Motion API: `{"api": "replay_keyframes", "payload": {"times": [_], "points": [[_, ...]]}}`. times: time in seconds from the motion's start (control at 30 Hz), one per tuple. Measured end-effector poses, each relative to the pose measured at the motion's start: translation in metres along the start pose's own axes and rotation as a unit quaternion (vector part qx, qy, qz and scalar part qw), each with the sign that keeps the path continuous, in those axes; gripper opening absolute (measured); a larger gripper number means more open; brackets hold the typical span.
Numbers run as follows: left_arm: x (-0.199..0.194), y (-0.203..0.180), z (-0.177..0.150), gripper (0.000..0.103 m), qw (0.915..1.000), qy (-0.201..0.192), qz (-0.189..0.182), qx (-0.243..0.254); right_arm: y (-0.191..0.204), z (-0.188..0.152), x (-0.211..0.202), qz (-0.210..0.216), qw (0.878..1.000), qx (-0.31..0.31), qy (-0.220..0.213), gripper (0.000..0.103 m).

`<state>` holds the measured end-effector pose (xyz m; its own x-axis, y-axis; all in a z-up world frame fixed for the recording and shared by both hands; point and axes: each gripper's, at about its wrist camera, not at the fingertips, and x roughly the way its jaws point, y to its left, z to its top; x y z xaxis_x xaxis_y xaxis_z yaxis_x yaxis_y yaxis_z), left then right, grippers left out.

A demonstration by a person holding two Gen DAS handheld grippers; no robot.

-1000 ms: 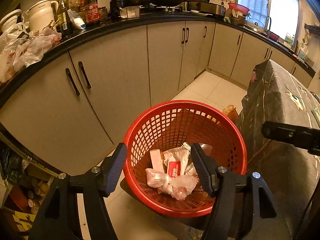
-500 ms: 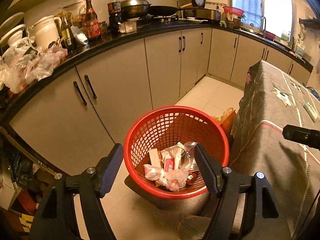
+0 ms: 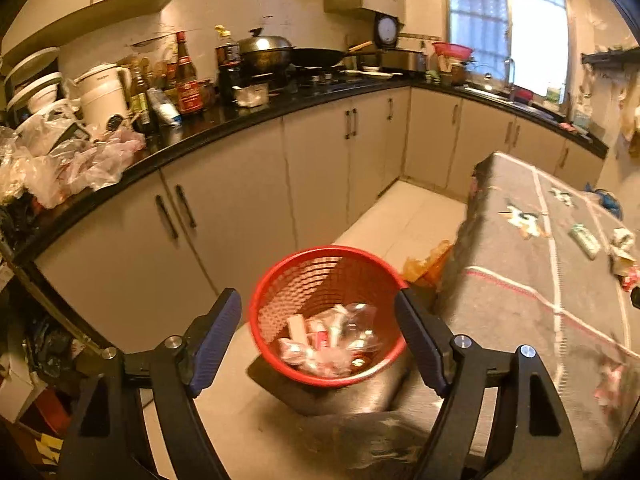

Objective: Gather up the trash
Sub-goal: 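Move both open tools back over the table, then grasp the teal snack pack with the left tool while the right tool grasps the white medicine box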

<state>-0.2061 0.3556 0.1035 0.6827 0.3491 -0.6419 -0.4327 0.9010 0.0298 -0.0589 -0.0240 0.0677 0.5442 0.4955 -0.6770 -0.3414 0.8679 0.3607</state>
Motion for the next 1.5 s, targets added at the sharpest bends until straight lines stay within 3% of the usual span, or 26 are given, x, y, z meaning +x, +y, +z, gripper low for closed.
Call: {"api": "replay_keyframes", "payload": {"times": [0.23, 0.5, 0.67, 0.93, 1.1, 1.5], "points": [[-0.004, -0.077, 0.002, 0.078, 0.9957, 0.014, -0.071, 0.058, -0.109, -0.013, -0.071, -0.073, 0.993, 0.085, -0.033, 0.067], [-0.007, -0.175, 0.006, 0.078, 0.9798, 0.023, -0.145, 0.135, -0.167, -0.010, -0.099, -0.093, 0.986, 0.130, -0.055, 0.070], [0.003, -0.231, 0.020, 0.078, 0.9692, 0.024, -0.181, 0.165, -0.170, 0.013, -0.084, -0.072, 0.987, 0.131, -0.066, 0.070], [0.058, -0.322, 0.047, 0.078, 0.9528, 0.081, -0.238, 0.171, -0.174, 0.077, -0.019, -0.055, 0.982, 0.166, -0.073, 0.070], [0.090, -0.355, 0.055, 0.078, 0.9494, 0.112, -0.247, 0.159, -0.178, 0.099, 0.024, -0.117, 0.979, 0.153, -0.058, 0.071], [0.162, -0.404, 0.080, 0.078, 0.9506, 0.178, -0.237, 0.093, -0.170, 0.102, 0.056, -0.139, 0.986, 0.074, -0.055, 0.075]]}}
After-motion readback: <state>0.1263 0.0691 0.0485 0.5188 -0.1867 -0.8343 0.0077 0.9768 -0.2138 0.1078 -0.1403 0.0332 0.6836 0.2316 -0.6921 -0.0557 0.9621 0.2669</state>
